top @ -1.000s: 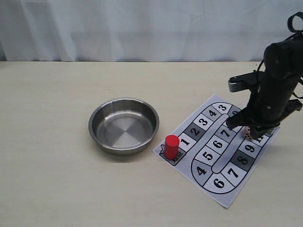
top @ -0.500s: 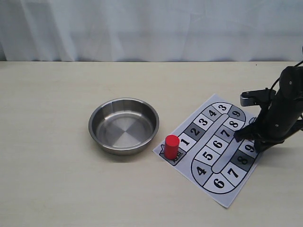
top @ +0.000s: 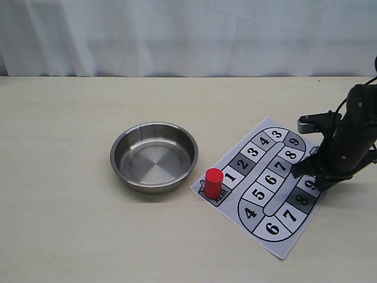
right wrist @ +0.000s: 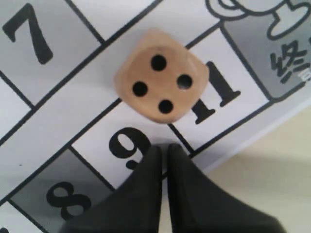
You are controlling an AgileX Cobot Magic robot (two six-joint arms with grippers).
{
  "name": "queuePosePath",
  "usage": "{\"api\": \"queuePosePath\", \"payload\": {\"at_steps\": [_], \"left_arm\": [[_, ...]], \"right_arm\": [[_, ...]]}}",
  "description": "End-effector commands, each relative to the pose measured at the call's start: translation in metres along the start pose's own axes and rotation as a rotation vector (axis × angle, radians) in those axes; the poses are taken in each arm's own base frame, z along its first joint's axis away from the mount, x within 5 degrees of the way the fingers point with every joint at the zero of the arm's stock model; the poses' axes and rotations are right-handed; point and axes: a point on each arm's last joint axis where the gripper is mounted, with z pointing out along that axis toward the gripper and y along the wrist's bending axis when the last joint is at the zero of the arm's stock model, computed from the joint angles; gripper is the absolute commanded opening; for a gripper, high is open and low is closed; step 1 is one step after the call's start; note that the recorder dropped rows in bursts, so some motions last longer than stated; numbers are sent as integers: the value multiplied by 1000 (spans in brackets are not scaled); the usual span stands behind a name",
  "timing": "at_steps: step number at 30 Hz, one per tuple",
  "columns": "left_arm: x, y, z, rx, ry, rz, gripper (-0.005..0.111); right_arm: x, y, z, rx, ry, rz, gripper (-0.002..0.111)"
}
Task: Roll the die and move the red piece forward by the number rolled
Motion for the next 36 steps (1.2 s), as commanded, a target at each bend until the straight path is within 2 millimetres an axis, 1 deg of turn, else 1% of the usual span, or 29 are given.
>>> {"api": "queuePosePath", "payload": {"at_steps": [1, 17, 19, 20, 21, 23, 26, 27, 28, 29, 32, 33, 34, 36], "left_arm": [[0, 0, 0, 0, -11, -8, 0], [0, 0, 0, 0, -11, -8, 0], [0, 0, 0, 0, -11, -8, 0], [0, 0, 0, 0, -11, -8, 0], [0, 0, 0, 0, -11, -8, 0], [0, 0, 0, 0, -11, -8, 0], [0, 0, 0, 0, -11, -8, 0], [0, 0, 0, 0, -11, -8, 0], [0, 0, 0, 0, -11, -8, 0], [0, 0, 0, 0, -11, -8, 0], [0, 0, 0, 0, -11, -8, 0], [0, 0, 0, 0, -11, -8, 0], [0, 0, 0, 0, -11, -8, 0], [0, 0, 0, 0, -11, -8, 0]], "right_arm": [[1, 0, 1, 0, -4, -4, 4], [1, 0, -1, 0, -3, -4, 4], [0, -1, -11, 4, -32, -6, 4], [-1, 0, -23, 2, -62, 2, 4], [-1, 0, -29, -3, -72, 6, 4], [0, 5, -51, -8, -116, -34, 4], [0, 27, -83, -13, -216, -132, 4], [-1, 42, -94, -21, -268, -170, 4], [-1, 48, -98, -29, -286, -183, 4], [-2, 66, -105, -58, -324, -210, 4], [3, 105, -109, -97, -337, -317, 5], [5, 117, -110, -103, -346, -374, 8], [7, 128, -111, -111, -355, -413, 15], [11, 148, -114, -136, -374, -457, 36]]}}
